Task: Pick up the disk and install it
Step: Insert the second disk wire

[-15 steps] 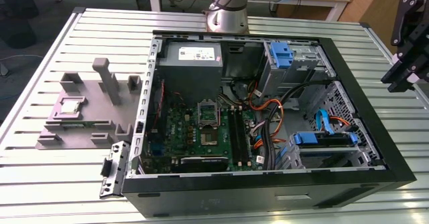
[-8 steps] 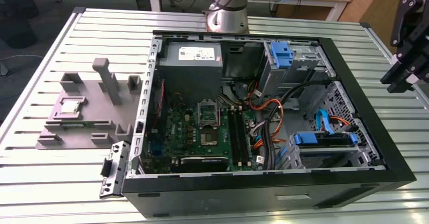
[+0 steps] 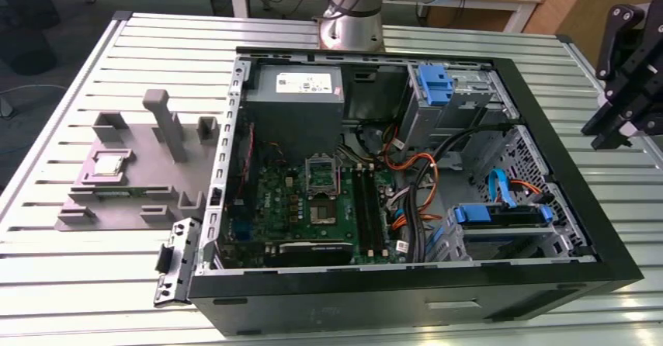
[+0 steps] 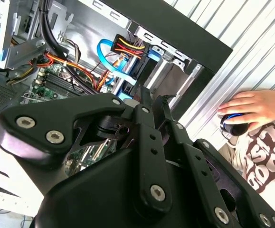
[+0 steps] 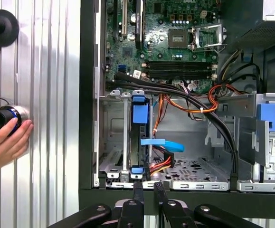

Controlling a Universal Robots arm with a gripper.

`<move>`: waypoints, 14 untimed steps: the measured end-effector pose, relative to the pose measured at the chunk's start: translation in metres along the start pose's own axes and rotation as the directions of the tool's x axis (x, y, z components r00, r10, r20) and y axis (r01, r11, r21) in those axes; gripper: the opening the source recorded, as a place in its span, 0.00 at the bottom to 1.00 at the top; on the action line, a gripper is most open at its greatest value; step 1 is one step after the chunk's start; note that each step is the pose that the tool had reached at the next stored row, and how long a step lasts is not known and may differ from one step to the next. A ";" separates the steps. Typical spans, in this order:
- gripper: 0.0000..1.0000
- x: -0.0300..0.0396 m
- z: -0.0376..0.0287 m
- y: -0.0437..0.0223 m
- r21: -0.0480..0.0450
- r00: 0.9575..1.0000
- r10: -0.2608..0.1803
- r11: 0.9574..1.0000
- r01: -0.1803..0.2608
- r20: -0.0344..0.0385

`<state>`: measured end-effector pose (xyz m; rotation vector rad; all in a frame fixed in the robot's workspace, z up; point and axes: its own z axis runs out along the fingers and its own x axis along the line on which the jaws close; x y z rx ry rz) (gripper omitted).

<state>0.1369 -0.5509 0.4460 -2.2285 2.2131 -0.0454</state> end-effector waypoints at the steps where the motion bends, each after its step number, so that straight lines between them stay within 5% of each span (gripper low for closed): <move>1: 0.24 -0.0001 0.0008 0.0000 0.000 1.000 0.000 1.000 0.000 0.000; 14: 0.24 -0.0063 0.0064 0.0002 0.000 1.000 0.000 1.000 0.000 0.003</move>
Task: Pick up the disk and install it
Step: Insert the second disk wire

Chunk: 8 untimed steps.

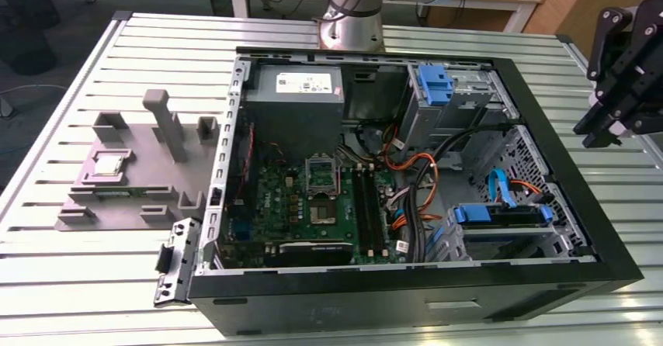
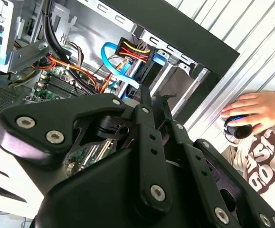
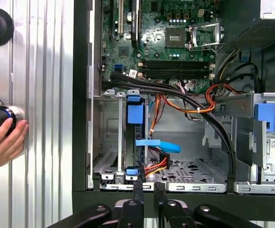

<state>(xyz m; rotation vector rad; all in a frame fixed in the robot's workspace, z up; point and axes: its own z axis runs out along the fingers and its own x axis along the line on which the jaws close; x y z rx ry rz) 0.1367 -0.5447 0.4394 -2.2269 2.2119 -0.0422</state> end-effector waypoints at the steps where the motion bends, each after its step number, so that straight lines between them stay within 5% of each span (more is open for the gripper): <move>1: 0.24 0.0000 0.0017 0.0000 0.000 1.000 0.000 1.000 0.000 0.000; 2: 0.24 -0.0001 0.0035 0.0001 0.000 1.000 0.000 1.000 0.000 0.000; 3: 0.24 -0.0004 0.0217 0.0004 0.000 1.000 0.000 1.000 0.000 0.000; 8: 0.24 -0.0005 0.0252 0.0005 0.000 1.000 0.000 1.000 0.000 -0.001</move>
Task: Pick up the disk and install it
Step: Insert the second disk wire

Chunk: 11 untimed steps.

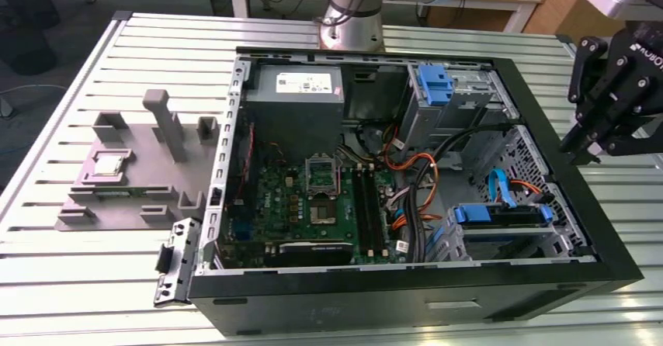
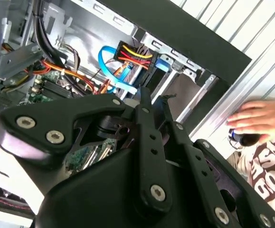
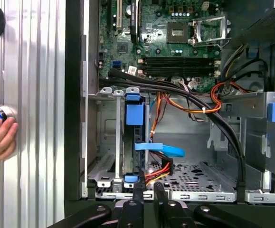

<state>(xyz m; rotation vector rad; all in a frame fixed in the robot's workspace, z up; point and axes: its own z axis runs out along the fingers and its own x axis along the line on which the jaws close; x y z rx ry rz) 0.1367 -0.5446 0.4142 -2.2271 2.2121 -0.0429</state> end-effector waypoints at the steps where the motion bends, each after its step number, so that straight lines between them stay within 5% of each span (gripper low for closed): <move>1: 0.24 0.0000 -0.0040 -0.0001 0.000 1.000 0.000 1.000 0.000 0.000; 5: 0.24 0.0003 -0.0183 -0.0004 0.000 1.000 0.000 1.000 0.000 0.000; 11: 0.24 0.0002 -0.0142 -0.0003 0.000 1.000 0.000 1.000 0.000 0.002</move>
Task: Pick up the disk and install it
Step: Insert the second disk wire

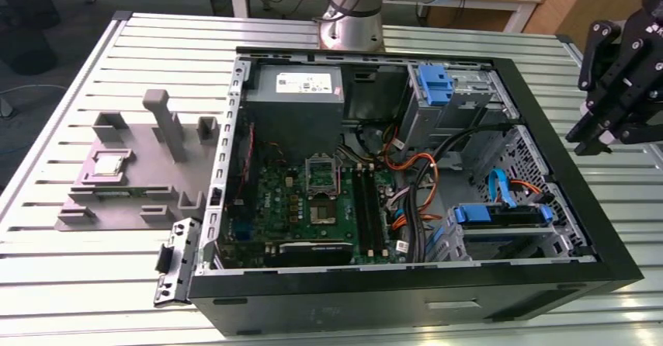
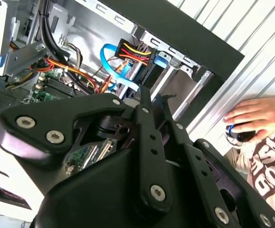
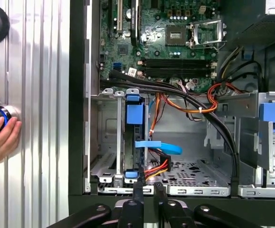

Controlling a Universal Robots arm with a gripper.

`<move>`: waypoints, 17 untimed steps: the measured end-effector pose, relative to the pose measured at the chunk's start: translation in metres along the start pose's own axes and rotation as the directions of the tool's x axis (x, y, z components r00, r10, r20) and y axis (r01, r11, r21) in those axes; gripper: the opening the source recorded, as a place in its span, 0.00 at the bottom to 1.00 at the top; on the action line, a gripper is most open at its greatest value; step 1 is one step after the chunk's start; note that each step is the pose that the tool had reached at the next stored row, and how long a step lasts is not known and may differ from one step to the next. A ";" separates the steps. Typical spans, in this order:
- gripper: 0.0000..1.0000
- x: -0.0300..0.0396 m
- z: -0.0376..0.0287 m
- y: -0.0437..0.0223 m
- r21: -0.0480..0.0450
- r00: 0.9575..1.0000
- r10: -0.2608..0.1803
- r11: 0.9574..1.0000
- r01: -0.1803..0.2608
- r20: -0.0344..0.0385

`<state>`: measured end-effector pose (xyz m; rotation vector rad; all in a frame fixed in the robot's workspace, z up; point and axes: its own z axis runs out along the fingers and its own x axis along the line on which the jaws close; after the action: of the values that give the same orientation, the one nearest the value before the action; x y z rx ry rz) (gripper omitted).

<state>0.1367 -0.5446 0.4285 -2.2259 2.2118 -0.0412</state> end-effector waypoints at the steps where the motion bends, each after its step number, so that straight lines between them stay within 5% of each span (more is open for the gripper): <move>1: 0.24 0.0000 0.0001 0.0000 0.000 1.000 0.000 1.000 0.000 0.000; 17: 0.24 -0.0002 0.0115 0.0002 0.000 1.000 0.000 1.000 0.000 0.000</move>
<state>0.1367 -0.5446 0.4170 -2.2260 2.2118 -0.0413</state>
